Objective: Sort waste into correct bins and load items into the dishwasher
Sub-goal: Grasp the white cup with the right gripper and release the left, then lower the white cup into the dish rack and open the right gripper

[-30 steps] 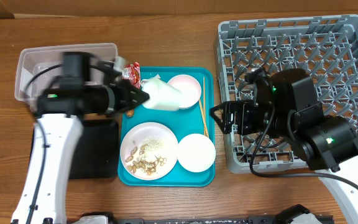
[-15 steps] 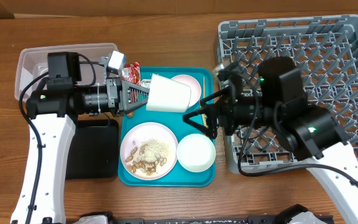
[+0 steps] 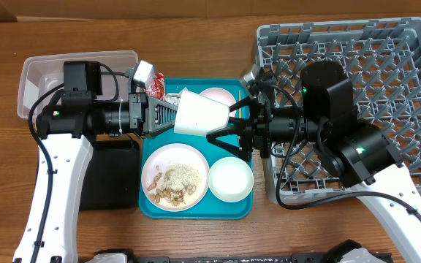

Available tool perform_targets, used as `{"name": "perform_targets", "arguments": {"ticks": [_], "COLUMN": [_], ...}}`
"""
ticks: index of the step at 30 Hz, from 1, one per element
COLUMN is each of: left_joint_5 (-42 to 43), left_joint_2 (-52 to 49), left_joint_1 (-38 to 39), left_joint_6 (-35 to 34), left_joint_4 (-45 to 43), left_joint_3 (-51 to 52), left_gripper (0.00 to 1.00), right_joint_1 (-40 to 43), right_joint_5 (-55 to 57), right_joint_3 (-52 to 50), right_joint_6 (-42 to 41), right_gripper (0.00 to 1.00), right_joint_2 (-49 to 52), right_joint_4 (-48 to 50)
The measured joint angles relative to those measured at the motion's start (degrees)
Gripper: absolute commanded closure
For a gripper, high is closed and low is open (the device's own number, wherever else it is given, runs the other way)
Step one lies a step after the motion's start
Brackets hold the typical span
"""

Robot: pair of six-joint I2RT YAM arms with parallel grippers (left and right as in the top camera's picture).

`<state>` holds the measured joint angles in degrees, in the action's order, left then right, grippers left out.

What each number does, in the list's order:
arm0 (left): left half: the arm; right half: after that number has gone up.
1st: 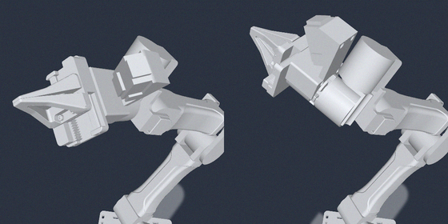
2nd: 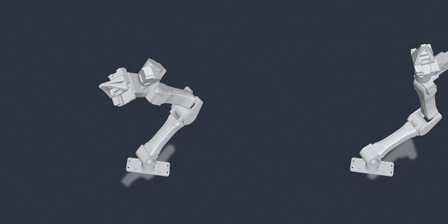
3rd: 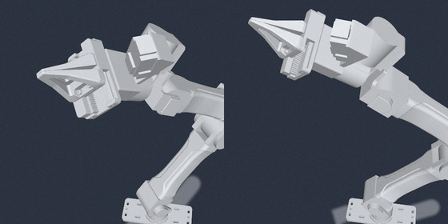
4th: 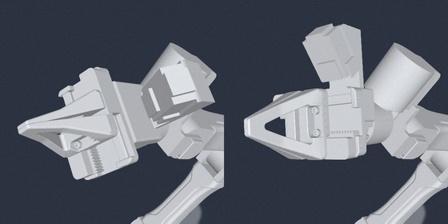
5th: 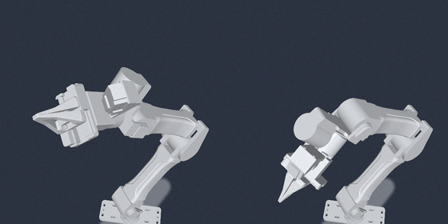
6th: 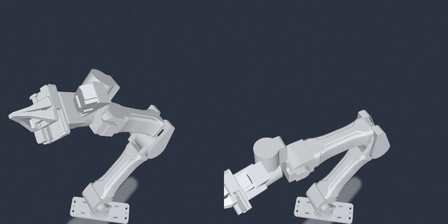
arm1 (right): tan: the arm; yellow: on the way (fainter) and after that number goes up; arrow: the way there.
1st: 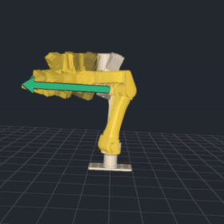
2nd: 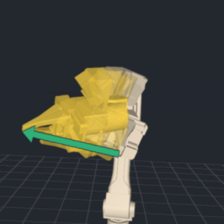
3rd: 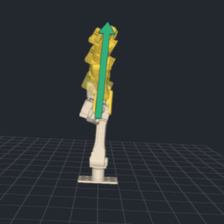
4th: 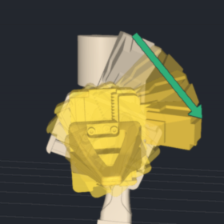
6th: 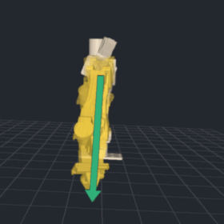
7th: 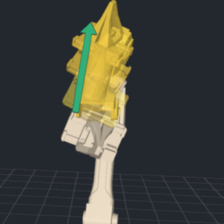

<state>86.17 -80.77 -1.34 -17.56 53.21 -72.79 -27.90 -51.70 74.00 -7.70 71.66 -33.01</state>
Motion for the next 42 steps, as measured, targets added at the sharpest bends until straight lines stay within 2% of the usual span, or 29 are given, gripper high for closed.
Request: {"name": "perform_targets", "arguments": {"ticks": [1,5,8,10,16,17,20,21,25,32,38,42], "left_joint_5": [0.15,0.5,0.68,0.85,1.07,1.07,-0.11,-0.68,-3.43,-10.1,-16.74,-19.43], "left_joint_2": [0.0,0.0,0.0,0.0,0.0,0.0,0.0,0.0,0.0,-0.02,-0.02,-0.02], "left_joint_1": [0.0,0.2,0.24,0.24,0.39,0.55,0.72,0.9,1.01,1.01,1.01,1.01], "left_joint_6": [0.0,0.02,0.02,0.02,0.02,0.02,0.48,0.44,0.44,0.42,0.46,0.44], "left_joint_4": [0.0,0.0,0.0,0.0,0.0,0.0,0.0,-0.02,0.02,0.0,0.83,1.05], "left_joint_3": [0.0,0.0,-0.02,0.0,-0.02,-0.02,-0.07,-0.07,-0.07,-0.07,-0.07,-0.07], "left_gripper": [0.96,0.96,0.96,0.96,0.95,0.83,0.23,0.0,0.0,0.0,0.0,0.0], "right_joint_1": [-0.09,-0.52,-0.61,-0.61,-0.59,-0.59,-0.76,-0.96,-1.05,1.55,9.75,17.99], "right_joint_5": [-0.02,-0.37,-0.39,-0.35,0.0,0.04,-0.66,-0.9,0.61,12.59,25.4,30.6], "right_joint_3": [0.0,0.0,0.0,0.0,0.0,0.0,0.0,0.0,0.0,0.02,0.04,0.04], "right_joint_6": [0.0,-0.07,0.0,0.02,-0.17,-0.17,-0.17,-0.13,-0.07,0.09,-2.19,-3.63], "right_gripper": [0.19,0.18,0.22,0.28,0.32,0.32,0.33,0.33,0.33,0.37,0.37,0.37], "right_joint_2": [0.0,0.04,0.13,0.15,0.24,0.24,0.26,0.22,0.11,-3.41,-10.12,-11.78], "right_joint_4": [0.35,1.95,2.21,2.25,2.38,2.43,3.3,3.67,2.16,-9.81,-23.3,-31.5]}}
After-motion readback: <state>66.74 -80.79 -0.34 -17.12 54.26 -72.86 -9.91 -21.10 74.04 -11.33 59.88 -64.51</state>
